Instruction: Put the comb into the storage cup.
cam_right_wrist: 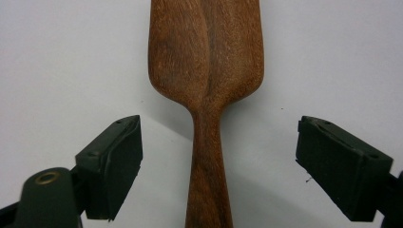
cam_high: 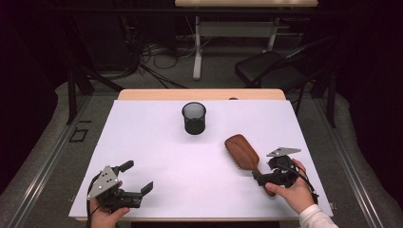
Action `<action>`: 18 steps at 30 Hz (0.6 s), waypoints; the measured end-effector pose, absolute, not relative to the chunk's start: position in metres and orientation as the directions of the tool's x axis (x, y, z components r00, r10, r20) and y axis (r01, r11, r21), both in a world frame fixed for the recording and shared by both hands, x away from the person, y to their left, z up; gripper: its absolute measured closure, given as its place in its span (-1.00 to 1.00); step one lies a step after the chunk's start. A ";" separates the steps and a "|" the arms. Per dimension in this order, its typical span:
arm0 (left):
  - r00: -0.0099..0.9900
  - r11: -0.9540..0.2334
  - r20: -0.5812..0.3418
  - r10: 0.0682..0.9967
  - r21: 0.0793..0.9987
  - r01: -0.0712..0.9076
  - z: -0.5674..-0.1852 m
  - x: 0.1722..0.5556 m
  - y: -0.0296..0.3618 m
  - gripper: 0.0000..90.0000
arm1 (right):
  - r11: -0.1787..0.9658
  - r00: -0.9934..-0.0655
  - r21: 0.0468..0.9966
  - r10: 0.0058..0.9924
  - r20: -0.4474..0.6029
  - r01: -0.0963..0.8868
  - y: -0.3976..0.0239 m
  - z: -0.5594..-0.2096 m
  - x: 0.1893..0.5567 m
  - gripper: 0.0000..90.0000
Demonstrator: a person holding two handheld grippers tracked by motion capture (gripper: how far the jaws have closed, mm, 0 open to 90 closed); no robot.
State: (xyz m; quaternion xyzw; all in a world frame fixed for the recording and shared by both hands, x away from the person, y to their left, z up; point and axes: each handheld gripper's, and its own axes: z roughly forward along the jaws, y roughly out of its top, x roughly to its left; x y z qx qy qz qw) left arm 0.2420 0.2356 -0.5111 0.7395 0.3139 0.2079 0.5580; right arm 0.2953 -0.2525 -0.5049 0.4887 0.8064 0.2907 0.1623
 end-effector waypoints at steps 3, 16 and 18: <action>0.716 -0.180 -0.043 0.697 0.956 0.233 -0.511 0.242 0.235 -0.99 | 0.366 -0.475 0.612 0.880 0.018 0.701 -0.251 -0.504 0.298 -0.66; 0.716 -0.184 -0.045 0.697 0.953 0.239 -0.513 0.243 0.234 -0.99 | 0.418 -0.492 0.517 0.870 0.007 0.747 -0.243 -0.509 0.310 -0.62; 0.717 -0.184 -0.046 0.696 0.953 0.240 -0.513 0.243 0.234 -0.99 | 0.417 -0.488 0.506 0.873 0.008 0.755 -0.242 -0.510 0.312 -0.60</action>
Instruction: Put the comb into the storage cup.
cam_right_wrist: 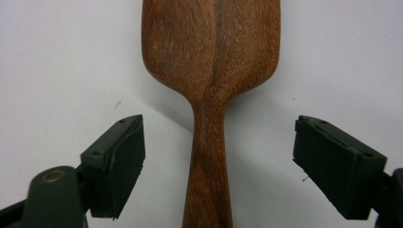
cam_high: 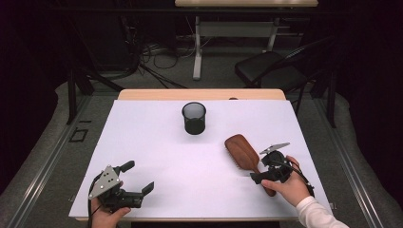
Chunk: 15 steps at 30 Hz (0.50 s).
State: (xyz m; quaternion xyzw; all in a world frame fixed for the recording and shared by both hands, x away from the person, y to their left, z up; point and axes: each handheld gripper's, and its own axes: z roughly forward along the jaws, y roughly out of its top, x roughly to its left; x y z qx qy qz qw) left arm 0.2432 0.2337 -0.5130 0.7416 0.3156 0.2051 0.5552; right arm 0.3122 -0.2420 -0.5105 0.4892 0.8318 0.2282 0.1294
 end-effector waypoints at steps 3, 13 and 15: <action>0.716 -0.185 -0.046 0.696 0.953 0.240 -0.513 0.243 0.233 -0.99 | 0.425 -0.493 0.499 0.870 0.006 0.755 -0.241 -0.512 0.314 -0.60; 0.718 -0.187 -0.043 0.695 0.953 0.238 -0.513 0.243 0.233 -0.99 | 0.446 -0.499 0.471 0.867 -0.014 0.761 -0.234 -0.518 0.323 -0.59; 0.718 -0.187 -0.043 0.695 0.953 0.238 -0.513 0.243 0.233 -0.99 | 0.444 -0.494 0.457 0.869 -0.012 0.771 -0.234 -0.518 0.325 -0.59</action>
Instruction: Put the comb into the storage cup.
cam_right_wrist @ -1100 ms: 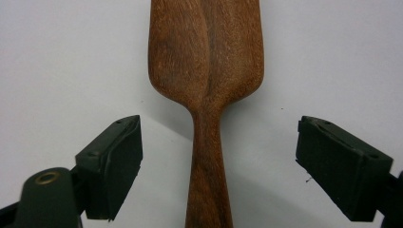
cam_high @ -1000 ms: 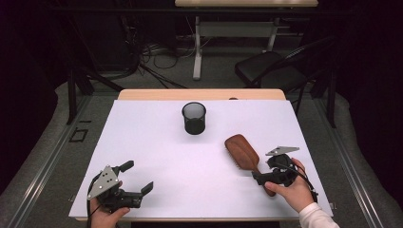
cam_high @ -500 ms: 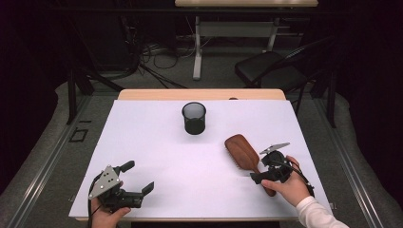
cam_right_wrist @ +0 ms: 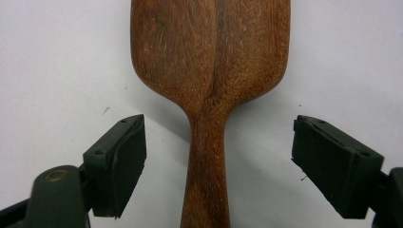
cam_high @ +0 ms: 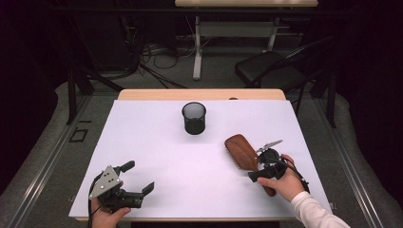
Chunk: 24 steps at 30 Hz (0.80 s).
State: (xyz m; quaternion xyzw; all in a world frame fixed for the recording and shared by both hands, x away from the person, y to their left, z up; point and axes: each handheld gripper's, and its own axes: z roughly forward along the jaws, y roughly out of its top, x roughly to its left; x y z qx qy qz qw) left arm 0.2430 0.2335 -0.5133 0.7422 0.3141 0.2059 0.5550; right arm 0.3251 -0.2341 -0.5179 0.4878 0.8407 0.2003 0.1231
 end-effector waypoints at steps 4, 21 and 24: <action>0.718 -0.191 -0.040 0.695 0.952 0.238 -0.513 0.243 0.233 -0.99 | 0.450 -0.497 0.448 0.867 -0.014 0.773 -0.233 -0.520 0.328 -0.57; 0.718 -0.194 -0.038 0.695 0.952 0.239 -0.513 0.243 0.233 -0.99 | 0.473 -0.504 0.396 0.863 -0.030 0.787 -0.229 -0.526 0.333 -0.32; 0.718 -0.193 -0.039 0.695 0.952 0.239 -0.513 0.243 0.233 -0.99 | 0.478 -0.508 0.389 0.861 -0.031 0.787 -0.229 -0.528 0.335 -0.31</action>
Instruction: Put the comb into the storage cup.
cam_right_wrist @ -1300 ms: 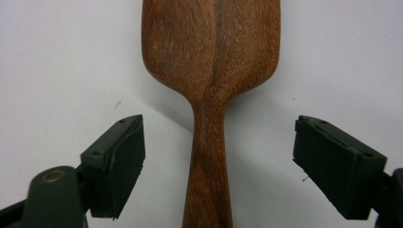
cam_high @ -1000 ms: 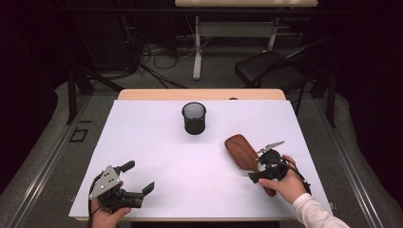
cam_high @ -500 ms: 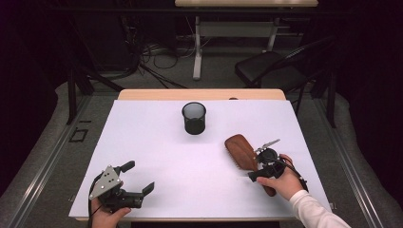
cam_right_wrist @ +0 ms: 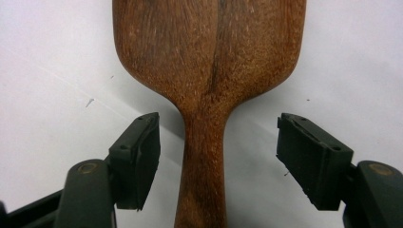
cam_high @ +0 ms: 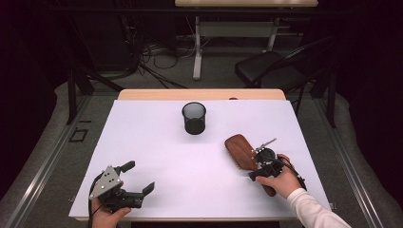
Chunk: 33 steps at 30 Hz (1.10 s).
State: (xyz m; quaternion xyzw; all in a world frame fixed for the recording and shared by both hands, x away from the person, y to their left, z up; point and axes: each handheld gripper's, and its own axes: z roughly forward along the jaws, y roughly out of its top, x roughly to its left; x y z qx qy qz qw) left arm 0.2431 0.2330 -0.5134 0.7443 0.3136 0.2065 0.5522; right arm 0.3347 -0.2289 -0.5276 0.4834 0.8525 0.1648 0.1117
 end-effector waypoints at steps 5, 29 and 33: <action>0.718 -0.194 -0.039 0.695 0.951 0.240 -0.514 0.243 0.233 -0.99 | 0.482 -0.505 0.367 0.862 -0.038 0.796 -0.229 -0.527 0.337 -0.23; 0.719 -0.197 -0.037 0.694 0.951 0.239 -0.514 0.244 0.233 -0.99 | 0.487 -0.509 0.318 0.860 -0.014 0.814 -0.226 -0.531 0.344 0.11; 0.718 -0.199 -0.037 0.695 0.950 0.241 -0.514 0.244 0.233 -0.99 | 0.491 -0.514 0.321 0.857 -0.015 0.810 -0.224 -0.530 0.344 0.21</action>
